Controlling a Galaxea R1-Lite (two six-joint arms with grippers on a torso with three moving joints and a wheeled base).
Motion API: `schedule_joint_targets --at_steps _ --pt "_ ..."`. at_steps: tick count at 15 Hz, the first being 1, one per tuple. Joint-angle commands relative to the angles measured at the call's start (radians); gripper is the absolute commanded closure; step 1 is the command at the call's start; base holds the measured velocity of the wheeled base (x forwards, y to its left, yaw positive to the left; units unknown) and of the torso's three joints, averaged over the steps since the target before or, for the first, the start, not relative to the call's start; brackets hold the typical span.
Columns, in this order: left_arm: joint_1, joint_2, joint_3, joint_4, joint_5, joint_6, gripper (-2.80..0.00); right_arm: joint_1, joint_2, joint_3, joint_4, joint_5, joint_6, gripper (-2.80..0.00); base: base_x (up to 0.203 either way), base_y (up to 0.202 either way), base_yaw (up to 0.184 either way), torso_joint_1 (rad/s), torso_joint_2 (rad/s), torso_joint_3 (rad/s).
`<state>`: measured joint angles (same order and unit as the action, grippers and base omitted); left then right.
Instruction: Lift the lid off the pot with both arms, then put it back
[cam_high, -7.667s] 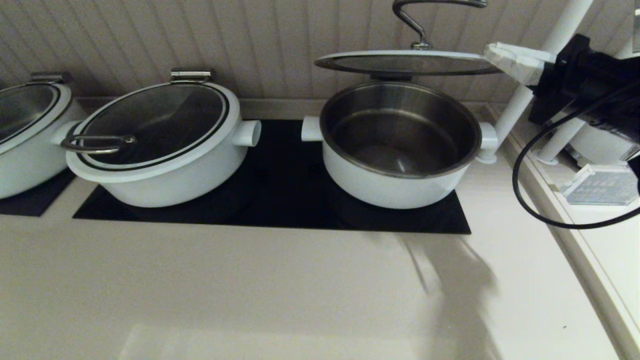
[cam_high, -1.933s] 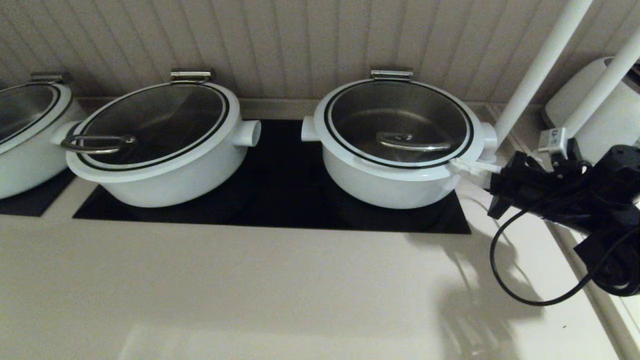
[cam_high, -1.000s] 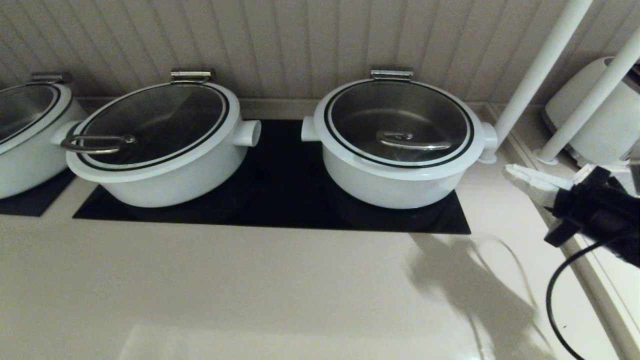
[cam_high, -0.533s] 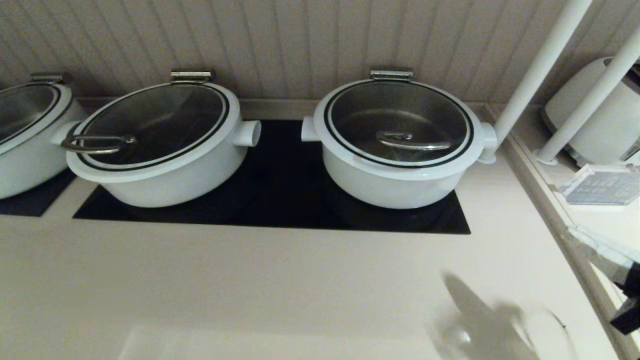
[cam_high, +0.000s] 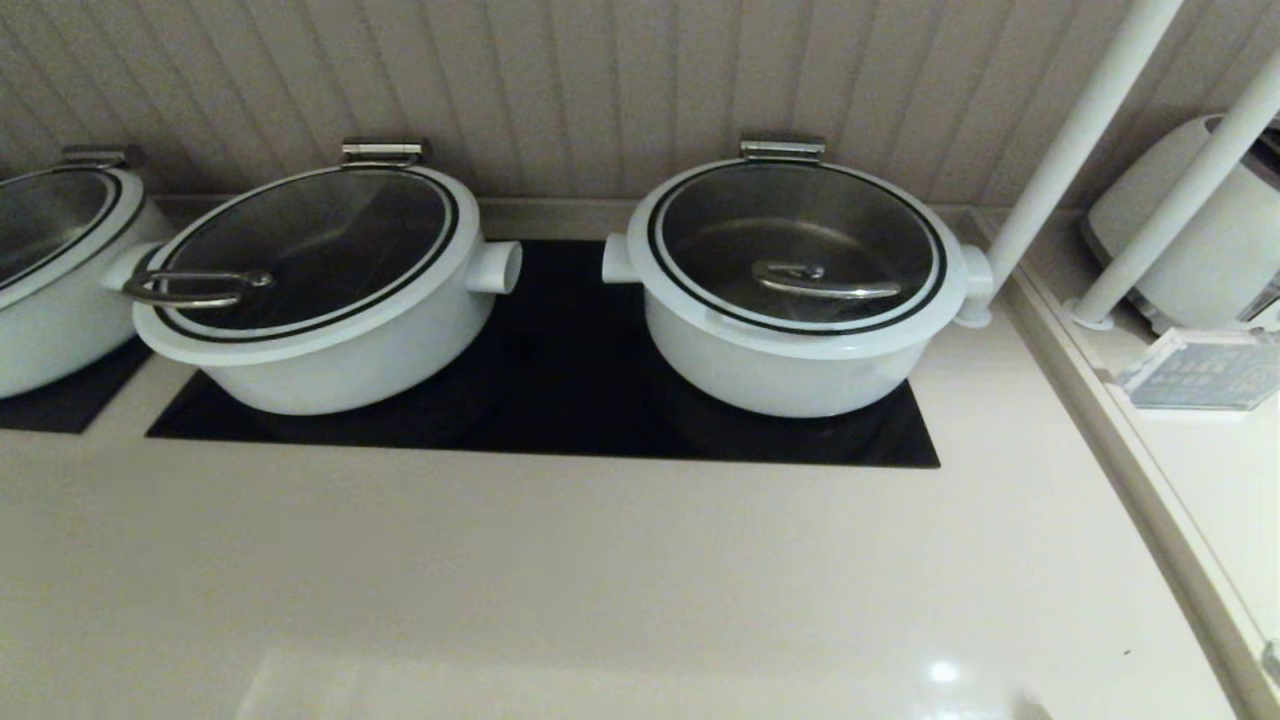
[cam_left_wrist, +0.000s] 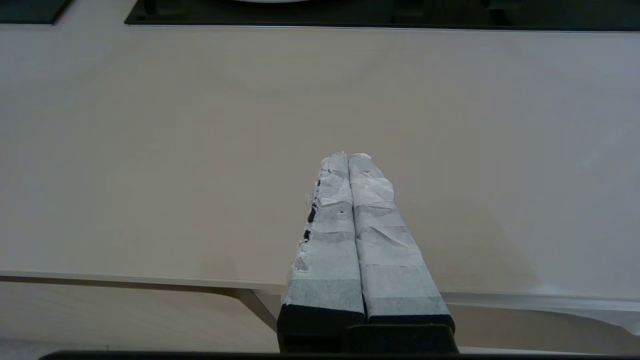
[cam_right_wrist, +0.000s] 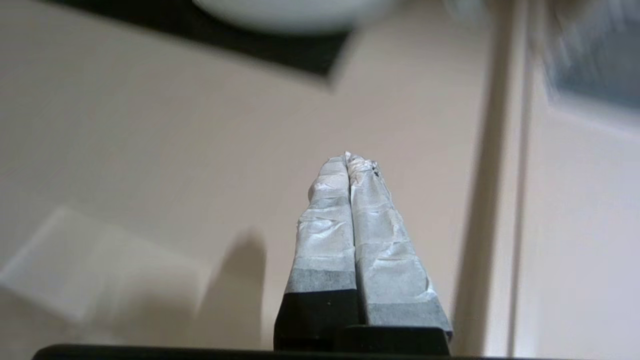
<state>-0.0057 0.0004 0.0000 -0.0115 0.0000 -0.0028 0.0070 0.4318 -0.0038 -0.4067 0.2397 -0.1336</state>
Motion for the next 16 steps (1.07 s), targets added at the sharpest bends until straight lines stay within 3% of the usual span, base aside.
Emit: schedule_joint_targets --at_steps 1,4,5,6,9,16 --pt "0.0 0.001 0.0 -0.001 0.0 0.0 0.0 0.002 -0.236 -0.003 0.233 -0.066 0.009 0.0 0.0 0.0 0.0 0.0 0.0 0.0" --pt "0.0 0.001 0.0 -0.001 0.0 0.0 0.0 0.002 -0.418 -0.057 0.502 -0.16 0.068 0.0 0.0 0.0 0.0 0.0 0.0 0.0" --pt "0.0 0.001 0.0 -0.001 0.0 0.0 0.0 0.002 -0.432 -0.046 0.52 -0.242 0.083 0.0 0.0 0.0 0.0 0.0 0.0 0.0" --pt "0.001 0.001 0.0 0.0 0.0 0.0 0.0 0.002 -0.432 -0.029 0.498 -0.275 0.087 0.0 0.0 0.0 0.0 0.0 0.0 0.0" --pt "0.0 0.001 0.0 -0.001 0.0 0.0 0.0 0.002 -0.432 -0.02 0.462 -0.226 0.078 0.0 0.0 0.0 0.0 0.0 0.0 0.0" --pt "0.0 0.001 0.0 -0.001 0.0 0.0 0.0 0.002 -0.432 -0.022 0.473 -0.221 0.087 0.0 0.0 0.0 0.0 0.0 0.0 0.0"
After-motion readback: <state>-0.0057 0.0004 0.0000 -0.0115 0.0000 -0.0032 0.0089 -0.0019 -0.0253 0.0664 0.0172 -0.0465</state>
